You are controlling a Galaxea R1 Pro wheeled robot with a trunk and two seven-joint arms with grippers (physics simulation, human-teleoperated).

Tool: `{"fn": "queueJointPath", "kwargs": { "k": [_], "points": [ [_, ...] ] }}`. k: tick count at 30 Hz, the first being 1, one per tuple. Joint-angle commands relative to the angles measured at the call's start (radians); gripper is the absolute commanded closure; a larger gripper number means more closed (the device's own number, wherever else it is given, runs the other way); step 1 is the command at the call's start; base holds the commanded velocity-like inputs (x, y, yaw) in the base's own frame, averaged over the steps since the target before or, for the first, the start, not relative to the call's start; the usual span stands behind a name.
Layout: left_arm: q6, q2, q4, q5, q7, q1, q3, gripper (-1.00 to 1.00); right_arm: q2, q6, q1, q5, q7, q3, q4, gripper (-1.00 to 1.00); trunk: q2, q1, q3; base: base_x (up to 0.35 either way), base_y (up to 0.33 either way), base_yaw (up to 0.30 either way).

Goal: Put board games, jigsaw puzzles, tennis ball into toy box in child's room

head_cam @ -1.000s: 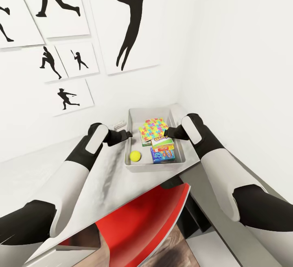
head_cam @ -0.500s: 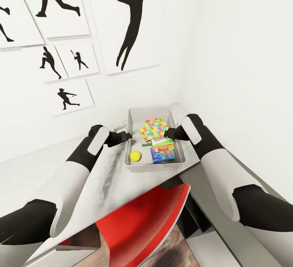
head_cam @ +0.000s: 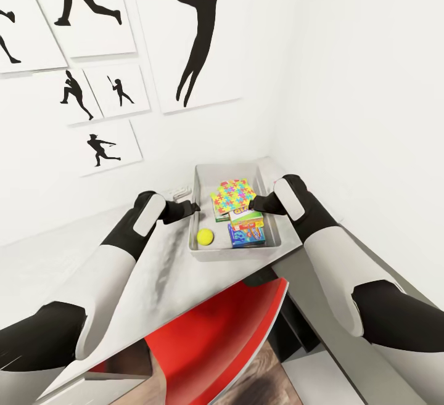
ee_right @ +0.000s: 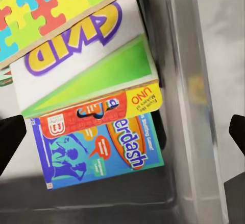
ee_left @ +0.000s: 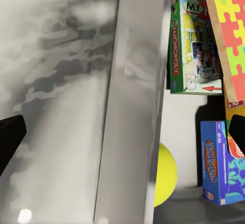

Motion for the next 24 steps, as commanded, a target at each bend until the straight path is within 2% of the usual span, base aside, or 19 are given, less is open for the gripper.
{"fn": "queueJointPath", "kwargs": {
  "k": [1, 17, 24],
  "points": [
    [0.001, 0.0, -0.001, 0.011, 0.01, -0.001, -0.002, -1.0, 0.0, 0.002, -0.001, -0.01, -0.01, 0.003, -0.001, -1.0, -0.002, 0.001, -0.002, 0.0, 0.0, 0.0],
    [-0.042, 0.005, 0.056, 0.008, -0.015, -0.009, -0.002, -1.0, -0.001, -0.003, 0.001, -0.01, -0.01, 0.005, 0.008, -1.0, -0.002, 0.001, -0.002, 0.0, 0.0, 0.0],
    [-0.048, 0.007, 0.08, 0.008, -0.032, -0.014, -0.002, -1.0, -0.001, -0.03, 0.002, -0.01, -0.007, 0.006, 0.012, -1.0, -0.002, 0.001, -0.002, 0.0, 0.0, 0.0]
  ]
}}
